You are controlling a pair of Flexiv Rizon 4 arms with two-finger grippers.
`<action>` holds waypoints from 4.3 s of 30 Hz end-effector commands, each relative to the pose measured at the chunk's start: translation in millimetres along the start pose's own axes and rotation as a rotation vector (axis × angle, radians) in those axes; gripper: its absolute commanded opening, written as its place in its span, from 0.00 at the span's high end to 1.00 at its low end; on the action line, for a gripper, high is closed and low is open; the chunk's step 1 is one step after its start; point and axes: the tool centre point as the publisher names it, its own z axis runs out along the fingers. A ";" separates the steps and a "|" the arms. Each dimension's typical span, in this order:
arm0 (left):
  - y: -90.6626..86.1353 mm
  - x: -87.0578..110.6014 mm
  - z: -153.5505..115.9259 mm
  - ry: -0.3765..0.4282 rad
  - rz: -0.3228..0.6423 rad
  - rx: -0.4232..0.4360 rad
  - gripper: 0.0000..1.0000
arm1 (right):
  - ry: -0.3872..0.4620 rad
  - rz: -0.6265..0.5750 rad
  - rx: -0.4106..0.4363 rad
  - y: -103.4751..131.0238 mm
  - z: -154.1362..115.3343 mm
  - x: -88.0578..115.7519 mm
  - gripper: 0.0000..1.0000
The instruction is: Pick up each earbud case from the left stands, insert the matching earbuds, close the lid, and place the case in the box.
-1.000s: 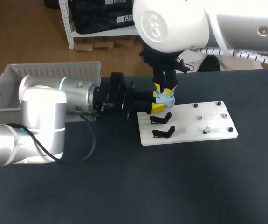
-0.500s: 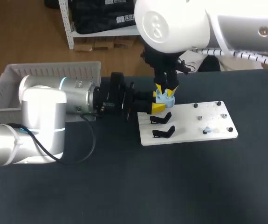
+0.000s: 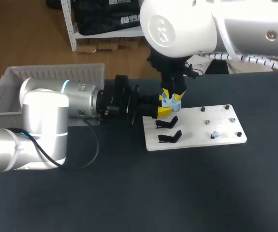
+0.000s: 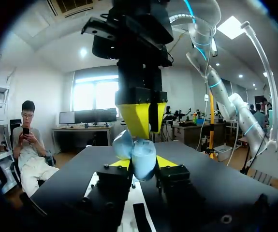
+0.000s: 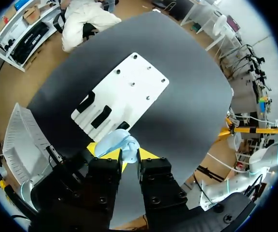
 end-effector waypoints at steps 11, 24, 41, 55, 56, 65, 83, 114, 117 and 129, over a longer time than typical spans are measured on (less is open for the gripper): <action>-0.4 0.7 -0.3 -0.003 0.003 -0.005 1.00 | 0.002 0.003 0.014 0.9 4.9 2.8 1.00; -0.4 0.7 -0.3 -0.003 0.003 -0.005 1.00 | 0.004 0.022 -0.018 -9.5 -0.1 6.8 0.55; -0.4 0.7 -0.3 -0.003 0.003 -0.005 1.00 | -0.086 -0.190 -0.382 -96.2 -10.5 -17.2 0.39; -0.4 0.7 -0.3 -0.003 0.003 -0.005 1.00 | -0.034 -0.448 -0.371 -125.7 54.2 -25.2 0.51; -0.4 0.7 -0.3 -0.003 0.003 -0.005 1.00 | -0.038 -0.467 -0.369 -125.1 60.2 -25.2 0.51; -0.4 0.7 -0.3 -0.003 0.003 -0.005 1.00 | -0.047 -0.582 -0.350 -113.0 98.0 -29.1 0.48; -0.4 0.7 -0.3 -0.003 0.003 -0.005 1.00 | -0.073 -0.670 -0.285 -88.1 149.0 -63.3 0.51; -0.4 0.7 -0.3 -0.003 0.003 -0.005 1.00 | -0.038 -0.621 -0.313 -74.7 169.4 -83.2 0.66; -0.4 0.7 -0.3 -0.003 0.003 -0.005 1.00 | -0.036 -0.617 -0.314 -73.7 171.9 -83.2 0.69; -0.4 0.7 -0.3 -0.003 0.003 -0.005 1.00 | -0.028 -0.604 -0.317 -69.2 175.4 -85.4 0.81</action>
